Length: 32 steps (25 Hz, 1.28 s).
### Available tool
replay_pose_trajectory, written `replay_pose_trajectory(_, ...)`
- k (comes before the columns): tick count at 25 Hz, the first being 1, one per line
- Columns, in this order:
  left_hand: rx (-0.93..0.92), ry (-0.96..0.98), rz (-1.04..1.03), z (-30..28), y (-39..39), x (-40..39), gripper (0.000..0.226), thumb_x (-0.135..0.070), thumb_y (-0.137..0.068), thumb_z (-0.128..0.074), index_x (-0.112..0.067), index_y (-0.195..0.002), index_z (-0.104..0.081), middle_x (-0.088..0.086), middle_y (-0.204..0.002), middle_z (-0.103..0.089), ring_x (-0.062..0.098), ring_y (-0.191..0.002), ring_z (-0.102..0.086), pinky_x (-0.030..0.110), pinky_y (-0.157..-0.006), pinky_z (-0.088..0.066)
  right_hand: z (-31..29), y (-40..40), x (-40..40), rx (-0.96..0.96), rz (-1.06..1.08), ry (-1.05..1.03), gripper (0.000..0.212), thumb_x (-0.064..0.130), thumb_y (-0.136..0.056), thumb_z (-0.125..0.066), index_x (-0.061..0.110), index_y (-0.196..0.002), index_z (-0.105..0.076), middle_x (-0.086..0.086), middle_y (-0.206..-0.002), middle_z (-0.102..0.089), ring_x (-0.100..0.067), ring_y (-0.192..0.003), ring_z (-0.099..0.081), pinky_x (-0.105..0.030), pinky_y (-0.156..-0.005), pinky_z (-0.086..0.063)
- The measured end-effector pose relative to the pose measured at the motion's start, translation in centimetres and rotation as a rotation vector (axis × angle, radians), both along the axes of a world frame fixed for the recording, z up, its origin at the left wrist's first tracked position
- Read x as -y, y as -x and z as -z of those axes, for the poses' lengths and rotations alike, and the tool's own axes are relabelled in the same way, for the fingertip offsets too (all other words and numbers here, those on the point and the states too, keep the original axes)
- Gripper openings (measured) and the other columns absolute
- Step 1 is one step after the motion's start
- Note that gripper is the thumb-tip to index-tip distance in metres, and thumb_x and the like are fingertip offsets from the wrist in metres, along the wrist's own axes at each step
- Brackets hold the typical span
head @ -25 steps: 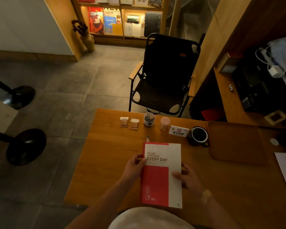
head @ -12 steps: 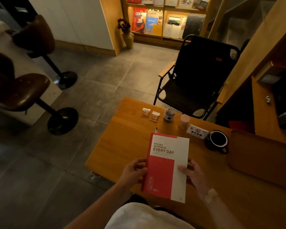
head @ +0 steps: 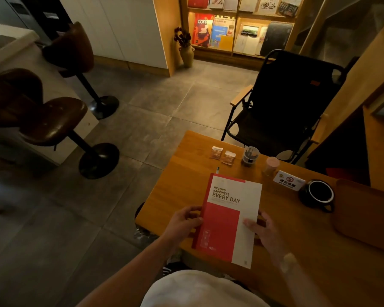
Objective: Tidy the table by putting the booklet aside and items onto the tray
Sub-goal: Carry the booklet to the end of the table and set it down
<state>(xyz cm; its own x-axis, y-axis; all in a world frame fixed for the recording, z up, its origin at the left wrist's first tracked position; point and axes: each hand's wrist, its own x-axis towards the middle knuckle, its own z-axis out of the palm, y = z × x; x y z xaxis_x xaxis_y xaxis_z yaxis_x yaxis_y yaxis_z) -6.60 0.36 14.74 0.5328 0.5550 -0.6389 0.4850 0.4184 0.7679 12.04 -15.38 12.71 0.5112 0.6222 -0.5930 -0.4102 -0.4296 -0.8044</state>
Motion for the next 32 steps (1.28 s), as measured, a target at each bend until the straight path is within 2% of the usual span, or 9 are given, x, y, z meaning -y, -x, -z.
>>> replay_pose_trajectory(4,-0.005,0.009,0.025,0.7,2.4,-3.9,0.028,-0.018,-0.095,-0.059,-0.028,-0.12,-0.057,0.003,-0.112,-0.065,0.018,-0.099,-0.068,0.034,-0.075,-0.059,-0.1,3.0,-3.4,0.008,0.009,0.039,0.061,0.029,-0.076,-0.076,0.029,-0.131,-0.048,-0.003,-0.113,-0.069,-0.026,-0.098,-0.069,-0.051,-0.084,-0.056)
replay_pose_trajectory(9,0.003,-0.003,0.044,2.3,5.6,-9.1,0.025,-0.02,-0.095,-0.057,-0.032,-0.117,-0.058,-0.002,-0.108,-0.064,0.012,-0.093,-0.067,0.022,-0.063,-0.055,-0.1,7.3,-8.0,0.016,0.011,0.084,0.065,0.026,-0.074,-0.078,0.031,-0.13,-0.046,-0.001,-0.112,-0.069,-0.024,-0.098,-0.069,-0.047,-0.078,-0.058)
replay_pose_trajectory(13,-0.028,-0.018,0.088,4.0,7.5,-12.8,0.023,-0.021,-0.094,-0.058,-0.038,-0.11,-0.059,-0.006,-0.108,-0.063,0.01,-0.094,-0.066,0.026,-0.069,-0.054,0.3,10.1,-10.7,0.005,0.029,0.118,0.067,0.019,-0.076,-0.078,0.033,-0.131,-0.043,0.002,-0.114,-0.067,-0.021,-0.099,-0.067,-0.041,-0.071,-0.058)
replay_pose_trajectory(15,-0.036,-0.029,0.106,5.0,8.1,-14.2,0.024,-0.021,-0.093,-0.06,-0.041,-0.107,-0.06,-0.007,-0.108,-0.061,0.009,-0.093,-0.066,0.026,-0.068,-0.055,0.6,10.8,-12.0,0.016,0.025,0.133,0.067,0.015,-0.078,-0.077,0.03,-0.134,-0.042,0.0,-0.116,-0.066,-0.024,-0.102,-0.066,-0.046,-0.076,-0.058)
replay_pose_trajectory(18,-0.064,-0.041,0.117,6.6,8.6,-15.9,0.027,-0.022,-0.09,-0.062,-0.04,-0.109,-0.06,-0.007,-0.106,-0.061,0.007,-0.087,-0.067,0.023,-0.063,-0.055,1.7,11.3,-13.8,0.02,0.012,0.176,0.065,0.009,-0.081,-0.074,0.028,-0.135,-0.044,-0.004,-0.118,-0.065,-0.029,-0.108,-0.064,-0.055,-0.086,-0.055)
replay_pose_trajectory(23,-0.133,-0.081,0.153,8.7,8.0,-18.8,0.027,-0.022,-0.089,-0.063,-0.043,-0.105,-0.059,-0.01,-0.102,-0.061,0.005,-0.084,-0.065,0.016,-0.057,-0.051,4.0,11.0,-17.2,-0.012,0.035,0.25,0.062,0.002,-0.084,-0.069,0.024,-0.137,-0.045,-0.007,-0.117,-0.064,-0.031,-0.108,-0.063,-0.056,-0.083,-0.056)
replay_pose_trajectory(29,-0.236,-0.164,0.191,12.5,6.0,-21.3,0.034,-0.021,-0.09,-0.06,-0.031,-0.122,-0.057,-0.011,-0.099,-0.061,0.006,-0.085,-0.064,0.024,-0.065,-0.054,8.3,9.3,-20.9,0.043,0.009,0.327,0.057,0.001,-0.085,-0.067,0.019,-0.136,-0.047,-0.009,-0.123,-0.061,-0.032,-0.115,-0.059,-0.059,-0.087,-0.054)
replay_pose_trajectory(32,-0.267,-0.203,0.194,14.3,5.1,-22.3,0.034,-0.022,-0.091,-0.06,-0.029,-0.124,-0.055,-0.009,-0.1,-0.062,0.007,-0.085,-0.065,0.027,-0.068,-0.057,10.5,8.7,-22.3,0.087,-0.019,0.347,0.047,0.004,-0.085,-0.068,0.025,-0.124,-0.052,-0.006,-0.123,-0.063,-0.029,-0.114,-0.059,-0.059,-0.089,-0.054)
